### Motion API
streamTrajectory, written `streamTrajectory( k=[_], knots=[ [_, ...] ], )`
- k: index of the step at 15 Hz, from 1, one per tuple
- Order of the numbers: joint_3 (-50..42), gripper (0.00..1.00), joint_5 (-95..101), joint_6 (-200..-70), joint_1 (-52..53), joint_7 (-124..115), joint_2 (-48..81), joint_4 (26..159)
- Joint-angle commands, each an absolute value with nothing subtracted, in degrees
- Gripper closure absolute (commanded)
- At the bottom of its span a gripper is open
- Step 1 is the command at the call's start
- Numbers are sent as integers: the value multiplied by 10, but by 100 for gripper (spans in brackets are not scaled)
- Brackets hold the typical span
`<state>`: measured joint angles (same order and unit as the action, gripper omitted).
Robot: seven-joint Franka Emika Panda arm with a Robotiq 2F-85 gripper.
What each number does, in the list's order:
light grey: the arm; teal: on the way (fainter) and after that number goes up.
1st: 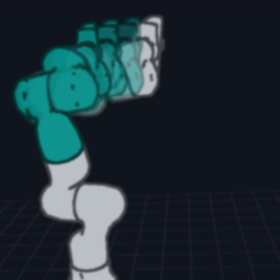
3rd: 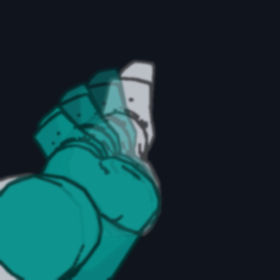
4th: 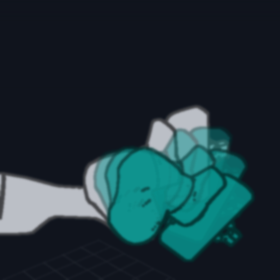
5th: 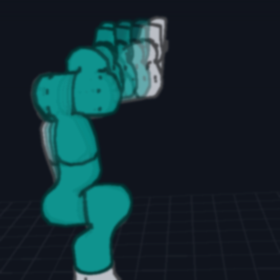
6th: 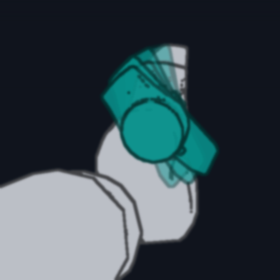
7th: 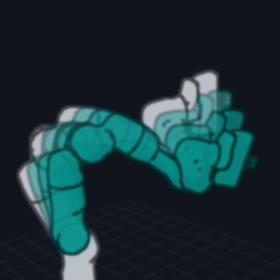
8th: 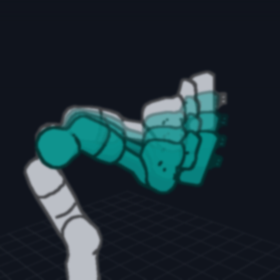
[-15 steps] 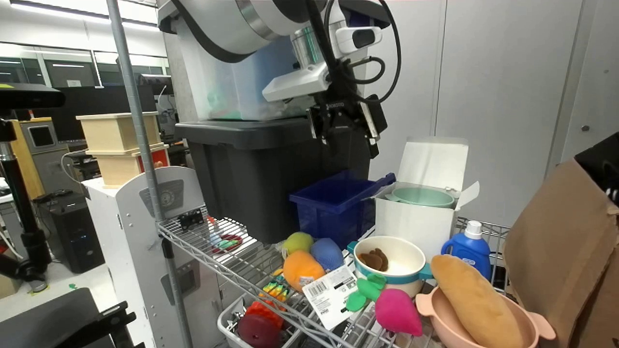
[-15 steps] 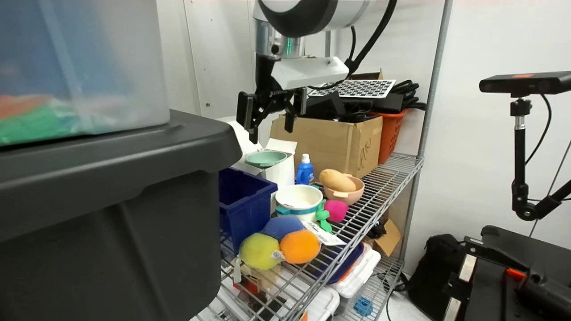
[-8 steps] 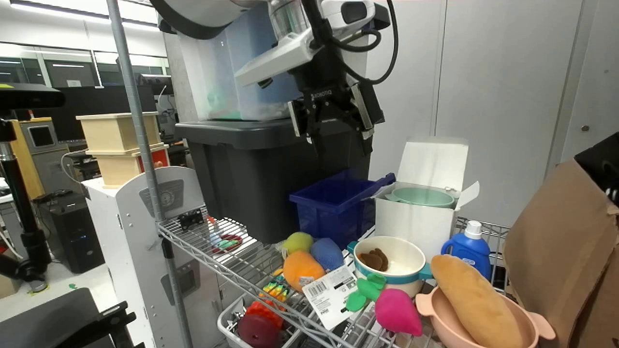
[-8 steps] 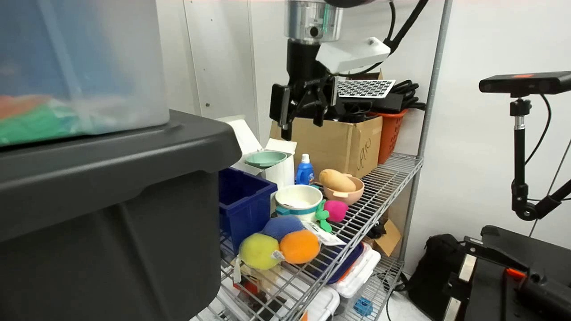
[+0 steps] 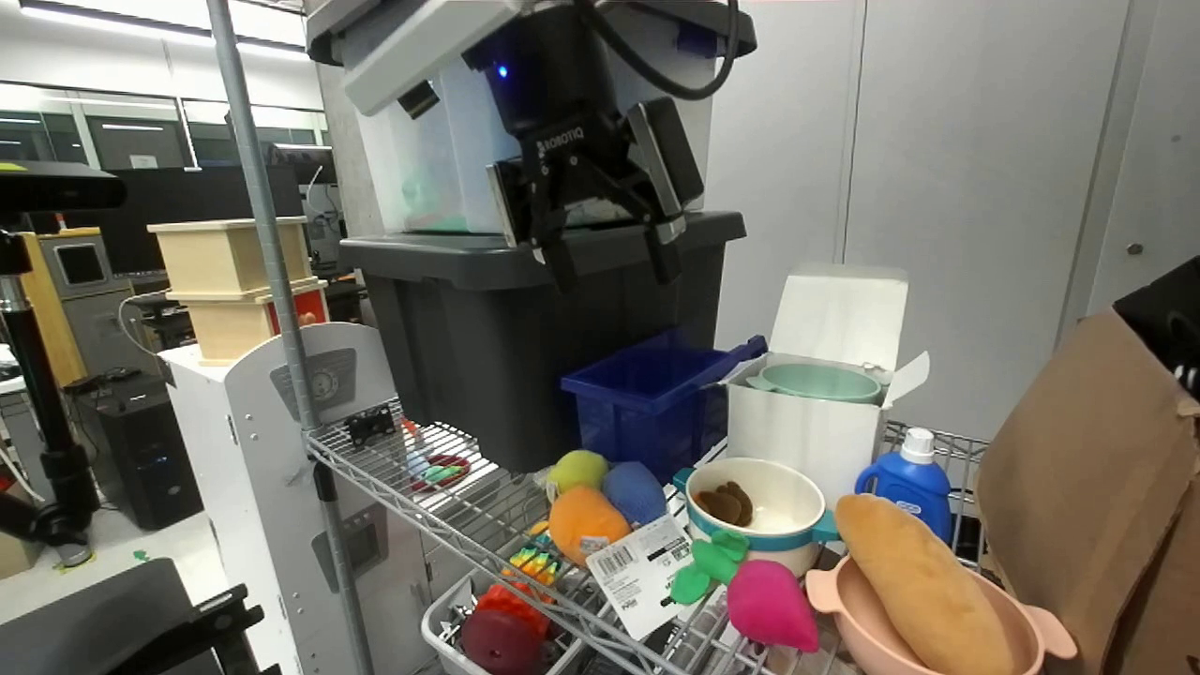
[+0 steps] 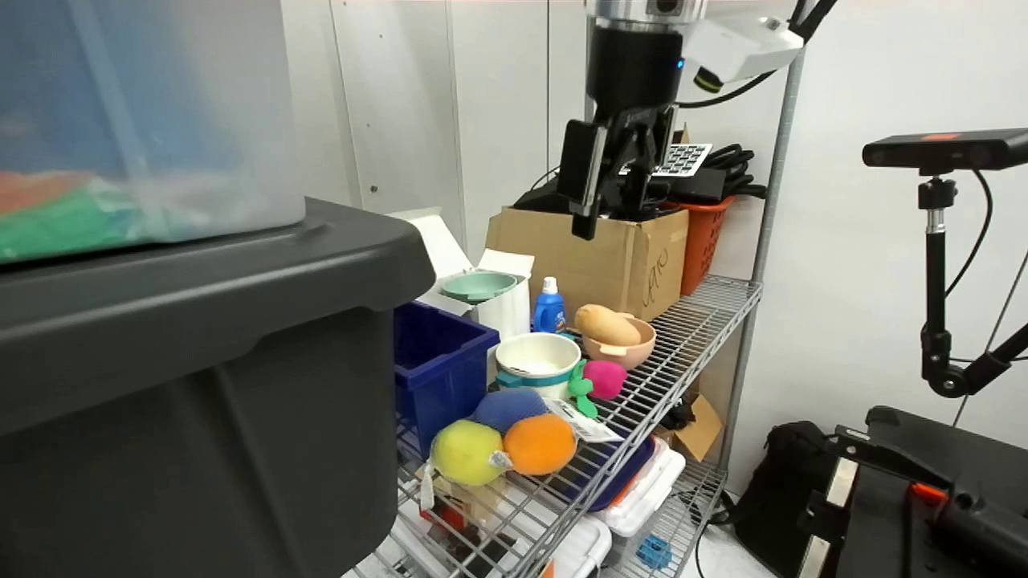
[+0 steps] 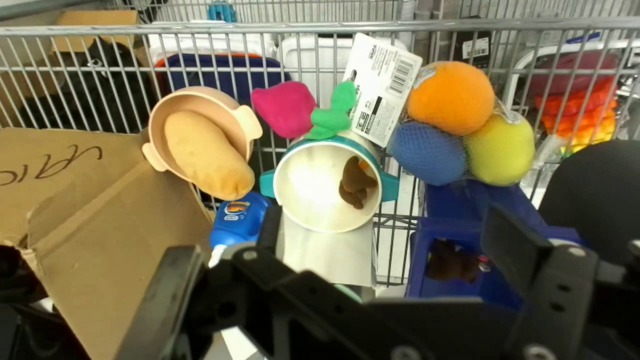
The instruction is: Put the brown doll in the blue trailer
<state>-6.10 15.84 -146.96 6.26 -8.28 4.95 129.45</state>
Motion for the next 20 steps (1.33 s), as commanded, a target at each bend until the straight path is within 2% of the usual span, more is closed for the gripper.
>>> streamTrajectory(
  k=[1,11,20],
  knots=[
    [-39,0,163,-1462,38,-56,-16,1347],
    [-18,0,162,-1455,9,-10,-113,1429],
    [-14,0,157,-1445,-3,9,-144,1447]
  ],
)
